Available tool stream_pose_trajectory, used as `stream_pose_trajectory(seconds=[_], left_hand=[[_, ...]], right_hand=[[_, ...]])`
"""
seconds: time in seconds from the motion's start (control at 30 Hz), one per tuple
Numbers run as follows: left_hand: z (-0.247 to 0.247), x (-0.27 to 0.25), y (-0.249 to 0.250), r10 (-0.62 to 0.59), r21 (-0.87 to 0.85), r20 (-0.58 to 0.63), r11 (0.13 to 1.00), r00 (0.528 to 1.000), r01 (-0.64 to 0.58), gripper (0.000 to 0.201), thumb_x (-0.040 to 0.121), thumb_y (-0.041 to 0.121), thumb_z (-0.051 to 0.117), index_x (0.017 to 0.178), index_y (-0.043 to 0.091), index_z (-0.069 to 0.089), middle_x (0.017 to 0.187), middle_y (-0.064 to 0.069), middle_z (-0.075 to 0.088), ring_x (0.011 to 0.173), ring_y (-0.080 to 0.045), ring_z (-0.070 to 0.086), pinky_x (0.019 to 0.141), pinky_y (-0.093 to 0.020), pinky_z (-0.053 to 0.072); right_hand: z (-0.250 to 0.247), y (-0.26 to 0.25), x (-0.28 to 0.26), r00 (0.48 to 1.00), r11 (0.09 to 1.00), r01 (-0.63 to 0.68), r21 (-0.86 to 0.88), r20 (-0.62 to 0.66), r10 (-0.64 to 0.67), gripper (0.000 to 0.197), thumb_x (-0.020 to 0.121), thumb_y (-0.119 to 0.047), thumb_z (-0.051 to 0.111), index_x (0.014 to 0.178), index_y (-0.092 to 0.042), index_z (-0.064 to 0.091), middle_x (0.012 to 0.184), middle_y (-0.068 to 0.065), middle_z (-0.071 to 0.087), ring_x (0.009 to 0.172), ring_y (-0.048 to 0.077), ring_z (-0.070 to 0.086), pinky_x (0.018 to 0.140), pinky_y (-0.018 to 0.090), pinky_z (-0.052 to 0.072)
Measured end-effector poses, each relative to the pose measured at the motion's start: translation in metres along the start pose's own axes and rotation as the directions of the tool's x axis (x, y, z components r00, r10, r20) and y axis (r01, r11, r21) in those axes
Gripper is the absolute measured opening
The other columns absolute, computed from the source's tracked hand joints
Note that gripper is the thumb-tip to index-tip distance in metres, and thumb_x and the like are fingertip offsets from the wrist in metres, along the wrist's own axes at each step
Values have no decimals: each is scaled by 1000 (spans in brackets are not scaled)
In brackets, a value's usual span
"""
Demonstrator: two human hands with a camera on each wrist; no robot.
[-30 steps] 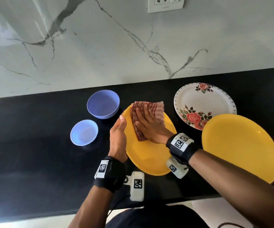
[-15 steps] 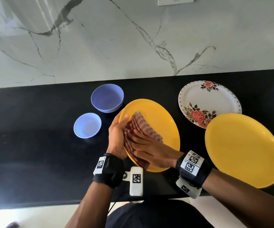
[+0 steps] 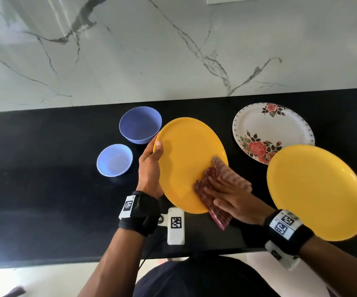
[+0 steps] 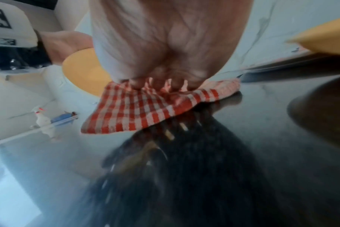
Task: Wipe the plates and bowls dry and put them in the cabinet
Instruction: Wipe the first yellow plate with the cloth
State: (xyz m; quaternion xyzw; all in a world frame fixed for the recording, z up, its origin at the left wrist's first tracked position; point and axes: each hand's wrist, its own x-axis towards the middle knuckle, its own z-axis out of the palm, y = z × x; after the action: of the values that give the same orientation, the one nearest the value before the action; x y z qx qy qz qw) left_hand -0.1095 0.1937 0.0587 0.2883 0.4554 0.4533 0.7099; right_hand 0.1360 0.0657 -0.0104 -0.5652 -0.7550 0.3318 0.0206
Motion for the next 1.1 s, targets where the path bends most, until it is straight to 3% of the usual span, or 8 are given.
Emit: stream_pose_trajectory(seconds=[0.1, 0.2, 0.33, 0.47, 0.6, 0.73, 0.9, 1.1], left_hand=[[3, -3, -2, -26, 22, -9, 999, 1000, 27, 37, 110, 29, 49, 145, 23, 61, 135, -5, 71, 126, -32, 66, 109, -62, 48], [10, -9, -7, -40, 33, 0, 999, 999, 40, 37, 110, 29, 50, 144, 22, 61, 132, -4, 73, 123, -31, 68, 106, -62, 51], [17, -14, -4, -48, 58, 20, 997, 999, 47, 37, 108, 31, 53, 143, 22, 62, 129, -5, 74, 121, -31, 69, 104, -61, 52], [21, -16, -2, -11, 66, 41, 998, 999, 9, 41, 104, 37, 58, 137, 15, 67, 124, -12, 75, 119, -32, 71, 100, -51, 57], [24, -17, 0, -7, 158, -18, 987, 1000, 10, 50, 106, 57, 43, 113, 21, 77, 107, -4, 80, 101, -14, 76, 79, -21, 61], [13, -6, -4, -182, 20, -13, 983, 983, 182, 91, 89, 88, 38, 145, 19, 60, 147, -9, 62, 133, -33, 61, 117, -53, 44], [1, -3, -15, -344, -200, 188, 903, 920, 379, 80, 95, 70, 52, 147, 10, 56, 142, -25, 62, 131, -47, 59, 116, -64, 39], [-8, 17, -26, -159, -134, 5, 978, 987, 158, 48, 98, 59, 56, 139, 35, 65, 145, -6, 64, 134, -40, 59, 116, -66, 38]], right_hand=[[-22, 4, 16, 984, 971, -156, -180, -110, 138, 63, 101, -58, 11, 159, -35, 1, 168, -7, -6, 152, 7, -14, 116, 20, -22], [-42, 10, 45, 968, 966, -231, -115, -125, 216, 66, 105, -58, 11, 162, -27, 0, 168, -2, -11, 148, 10, -19, 121, 34, -10], [-51, 4, 86, 980, 985, -71, -159, -195, 39, 99, 91, -62, -28, 160, -4, 14, 168, 21, 2, 154, 39, -10, 126, 54, -2], [-58, -48, 102, 951, 992, -47, -118, -308, 9, 73, 99, -53, -11, 160, -13, -4, 170, 10, -3, 154, 19, -17, 124, 37, -18], [-45, -83, 100, 890, 958, 140, -249, -392, -232, 55, 111, -32, 19, 160, -6, 16, 167, 15, 21, 157, 23, 4, 126, 36, -12], [-25, -95, 83, 908, 958, 276, -77, -307, -286, 50, 112, -32, 28, 157, -13, 31, 168, 5, 22, 157, 14, -2, 127, 42, -5], [-9, -82, 55, 907, 926, 378, 13, -207, -368, 42, 110, -22, 38, 151, -14, 46, 166, -4, 22, 151, -5, -12, 123, 23, -10], [7, -50, 20, 967, 964, 253, 85, -19, -253, 46, 107, -51, 19, 153, -44, 21, 165, -24, 9, 154, -1, -8, 125, 29, -6]])
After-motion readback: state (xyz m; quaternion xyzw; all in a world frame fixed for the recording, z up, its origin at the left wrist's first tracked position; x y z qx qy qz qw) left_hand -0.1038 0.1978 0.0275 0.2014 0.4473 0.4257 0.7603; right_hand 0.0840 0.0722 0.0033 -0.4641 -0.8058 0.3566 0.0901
